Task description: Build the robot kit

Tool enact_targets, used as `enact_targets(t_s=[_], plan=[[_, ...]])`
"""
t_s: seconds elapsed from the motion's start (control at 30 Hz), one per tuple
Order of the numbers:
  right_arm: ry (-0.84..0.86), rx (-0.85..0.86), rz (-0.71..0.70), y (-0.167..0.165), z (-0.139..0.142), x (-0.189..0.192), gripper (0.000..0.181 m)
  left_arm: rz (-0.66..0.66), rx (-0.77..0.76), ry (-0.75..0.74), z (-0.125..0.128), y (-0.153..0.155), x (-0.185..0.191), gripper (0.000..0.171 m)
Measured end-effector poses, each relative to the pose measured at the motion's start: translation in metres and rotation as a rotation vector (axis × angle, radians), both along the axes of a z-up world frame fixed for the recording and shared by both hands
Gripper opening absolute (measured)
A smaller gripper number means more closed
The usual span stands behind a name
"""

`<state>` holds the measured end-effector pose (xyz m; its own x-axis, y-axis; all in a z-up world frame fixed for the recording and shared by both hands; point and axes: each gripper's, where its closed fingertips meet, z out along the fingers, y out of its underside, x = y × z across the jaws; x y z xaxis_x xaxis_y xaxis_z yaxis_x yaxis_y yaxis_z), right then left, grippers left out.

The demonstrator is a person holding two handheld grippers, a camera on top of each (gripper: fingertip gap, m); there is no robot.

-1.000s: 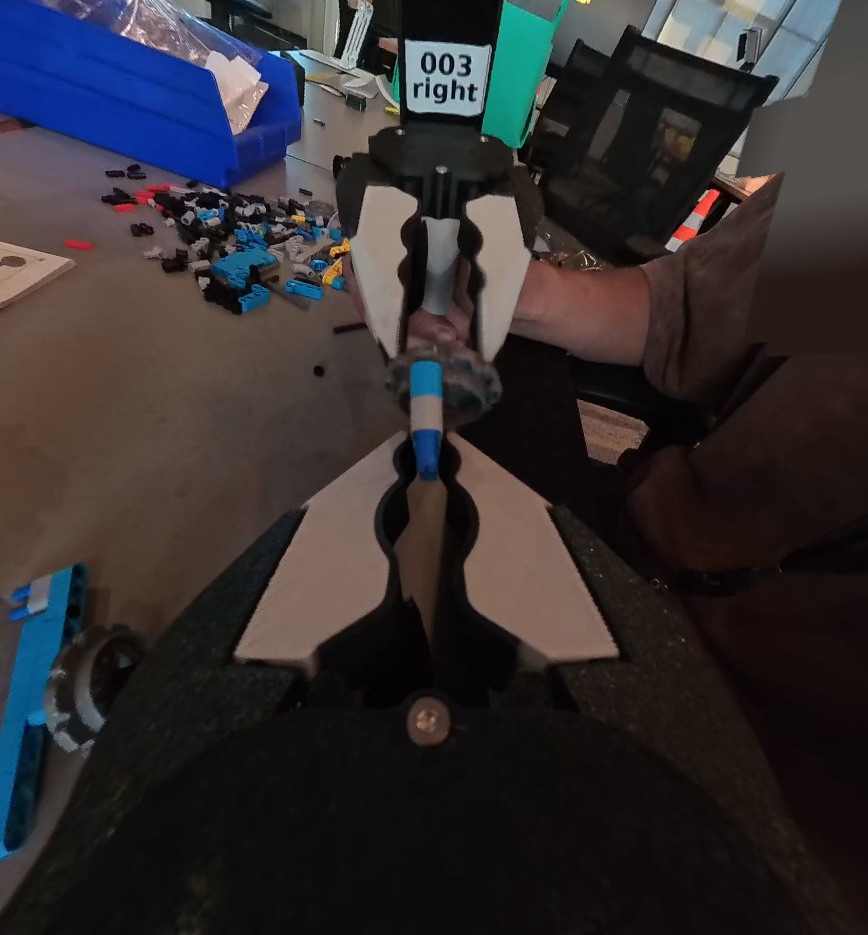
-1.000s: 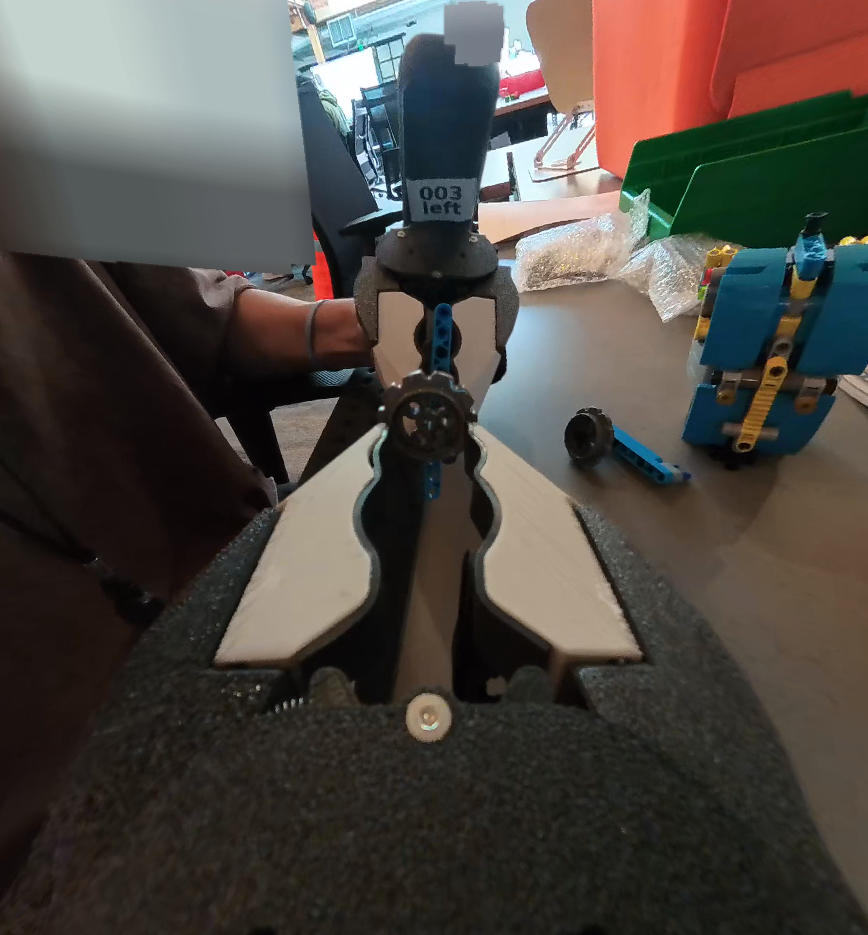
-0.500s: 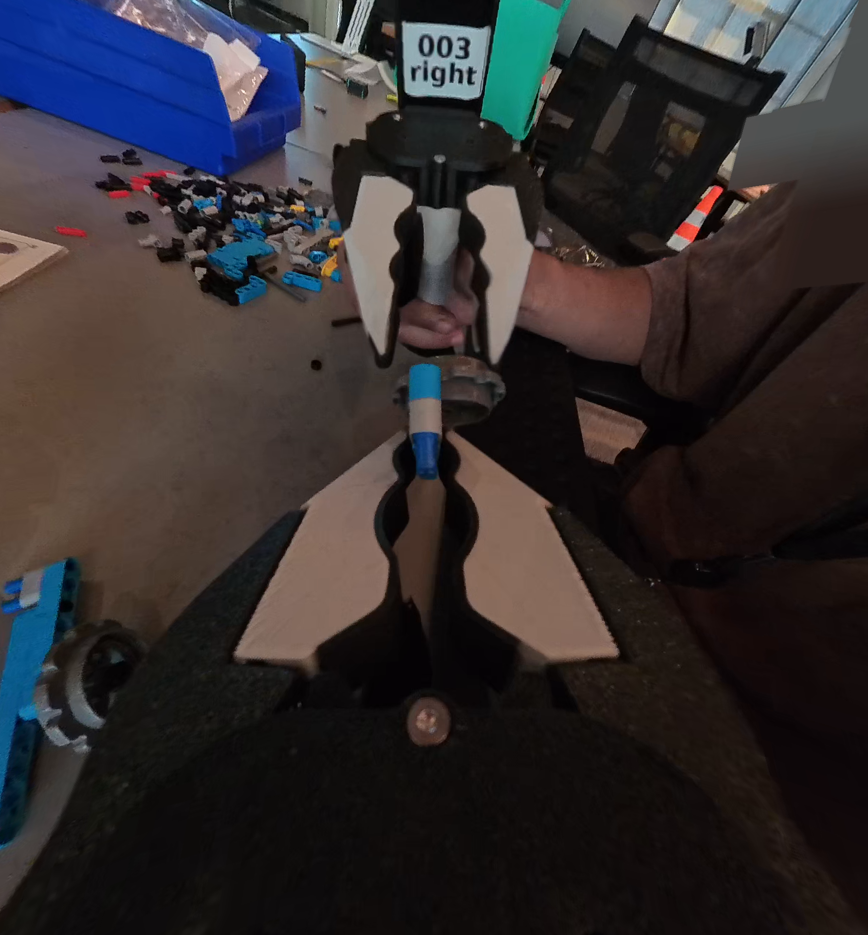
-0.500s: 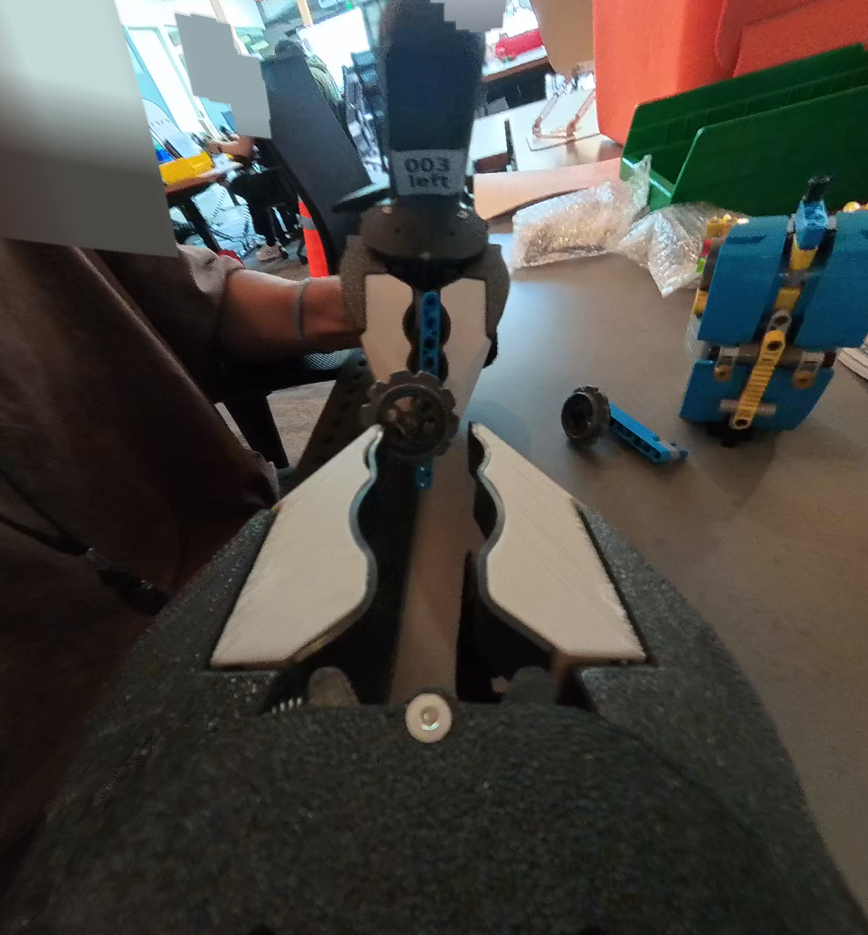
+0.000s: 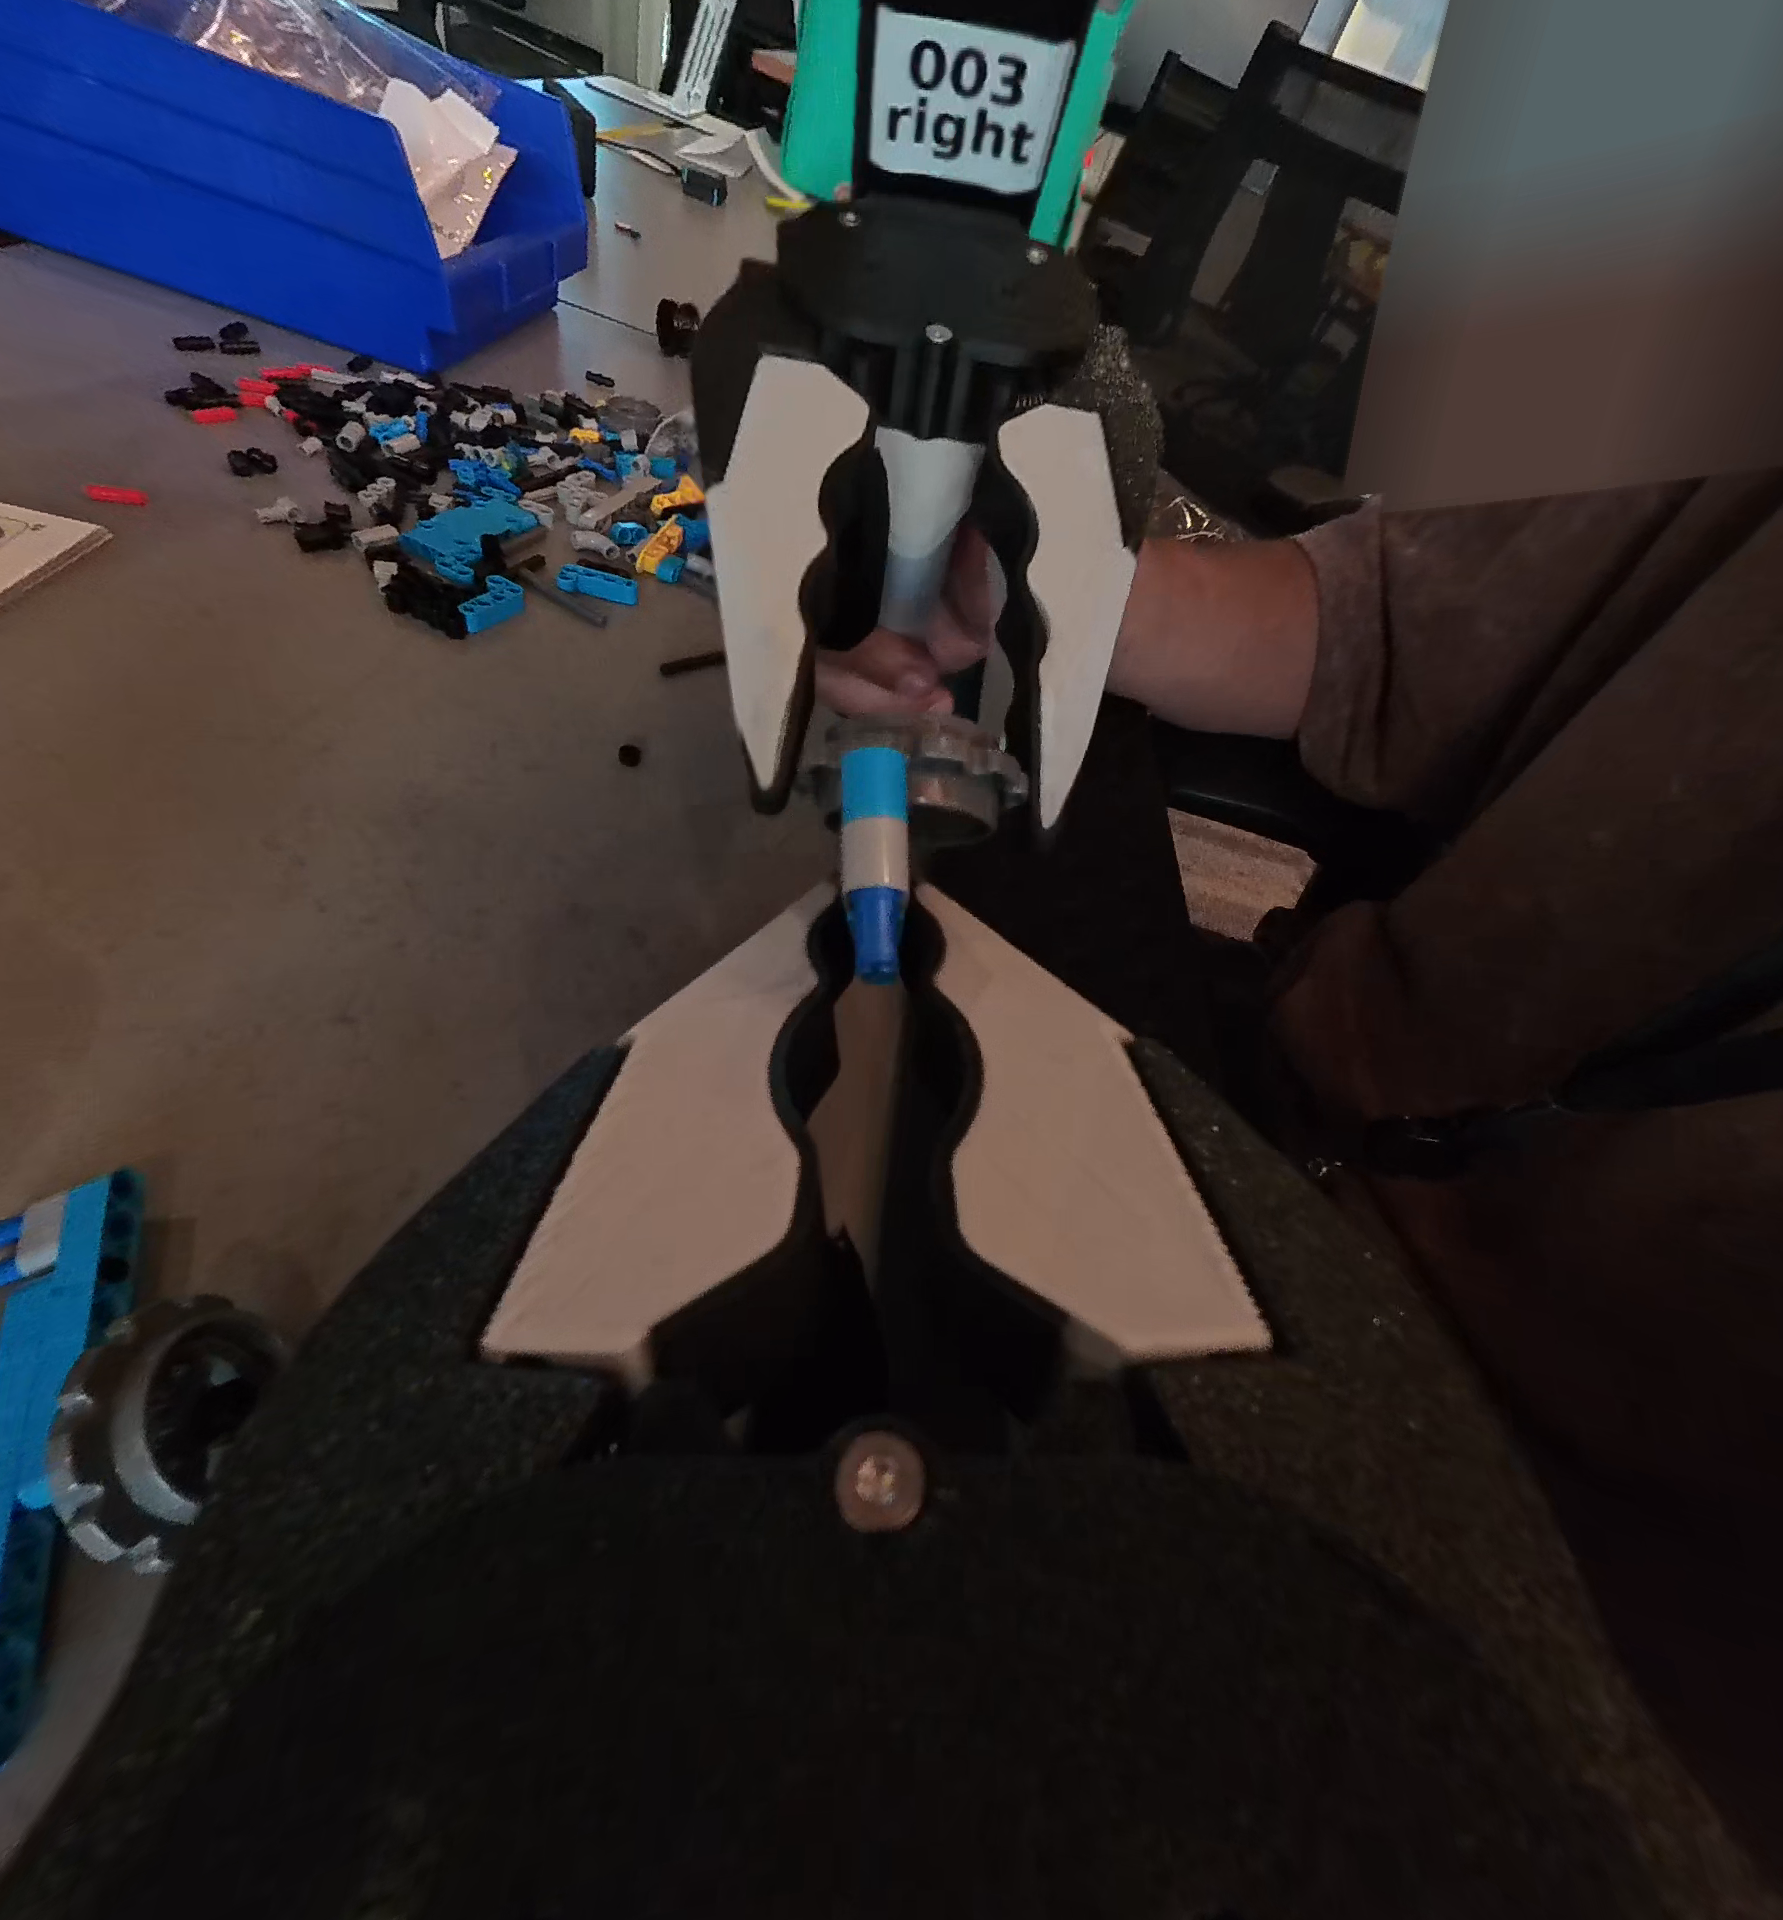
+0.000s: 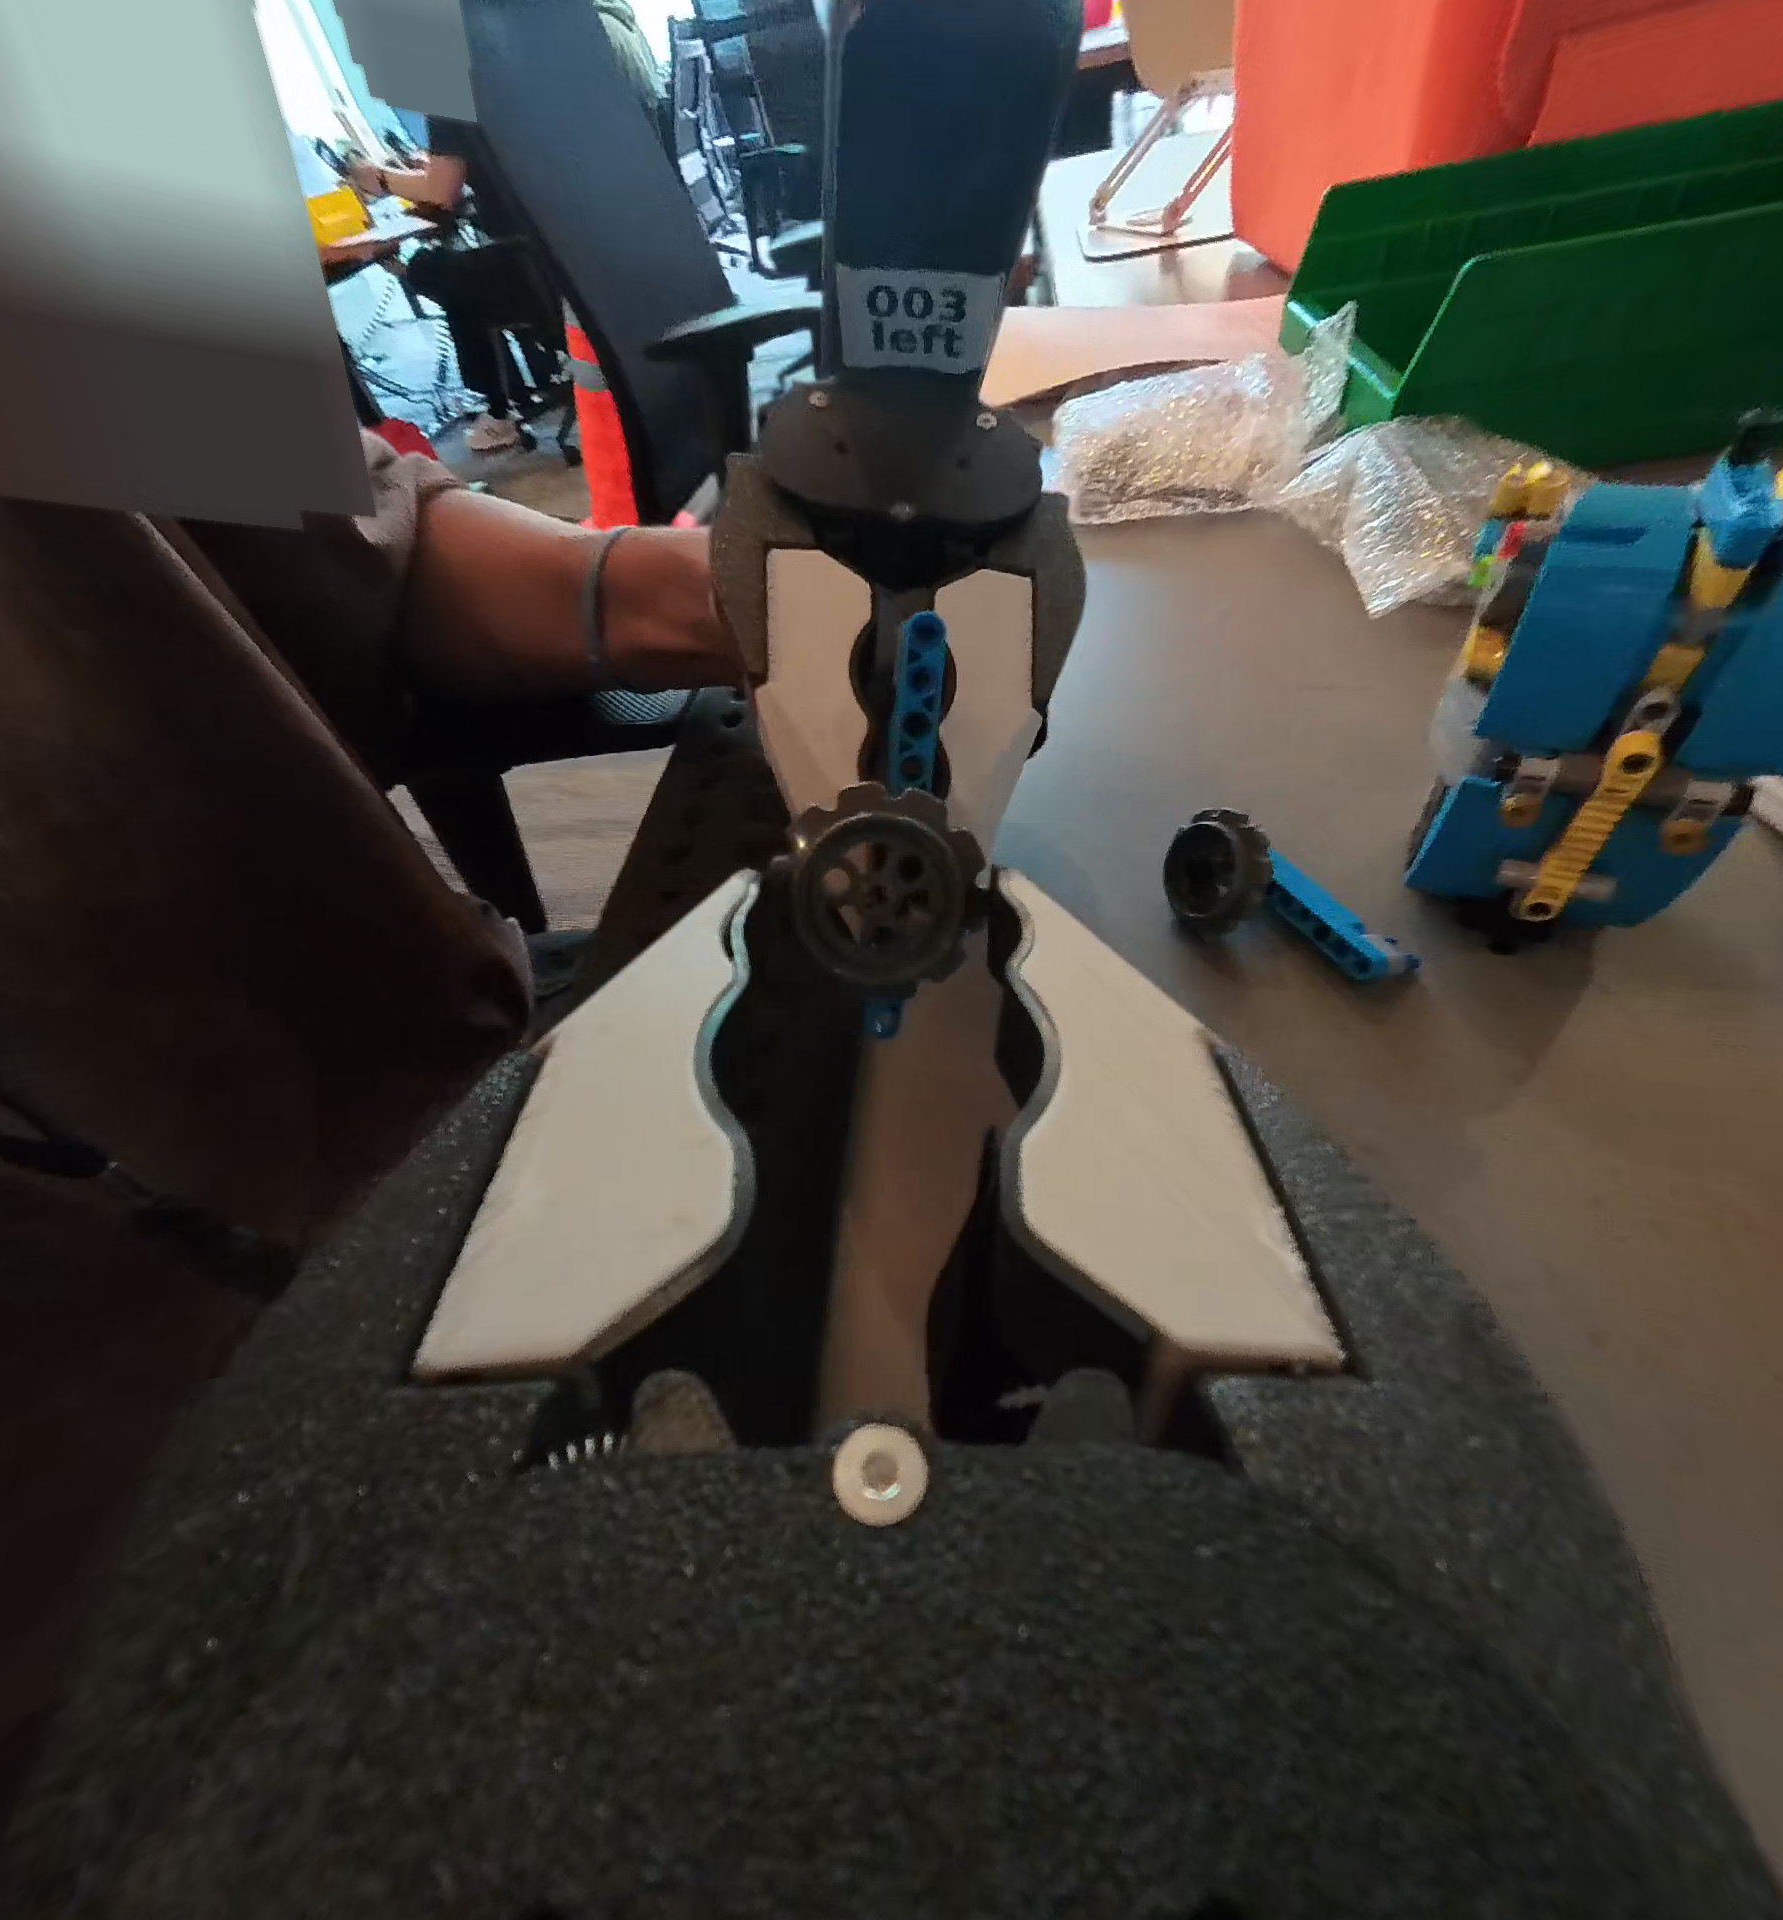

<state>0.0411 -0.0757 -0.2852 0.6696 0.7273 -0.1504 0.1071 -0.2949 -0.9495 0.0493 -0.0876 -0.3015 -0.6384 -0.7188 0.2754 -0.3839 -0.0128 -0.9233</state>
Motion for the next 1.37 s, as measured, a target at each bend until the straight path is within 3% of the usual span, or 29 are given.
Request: enact_targets(t_s=[0.6,0.9,1.37], plan=[[0.022,0.109,-0.073,0.002,0.023,0.010,0.042,0.038,-0.031,-0.158,0.016,0.009,0.006,0.006],[0.089,0.070,-0.105,0.002,0.021,0.029,0.041,0.078,0.027,-0.171,0.006,0.007,0.016,0.007],[0.601,-0.278,0.020,0.015,0.010,0.032,0.045,0.108,-0.073,-0.097,0.004,0.020,0.021,0.007]])
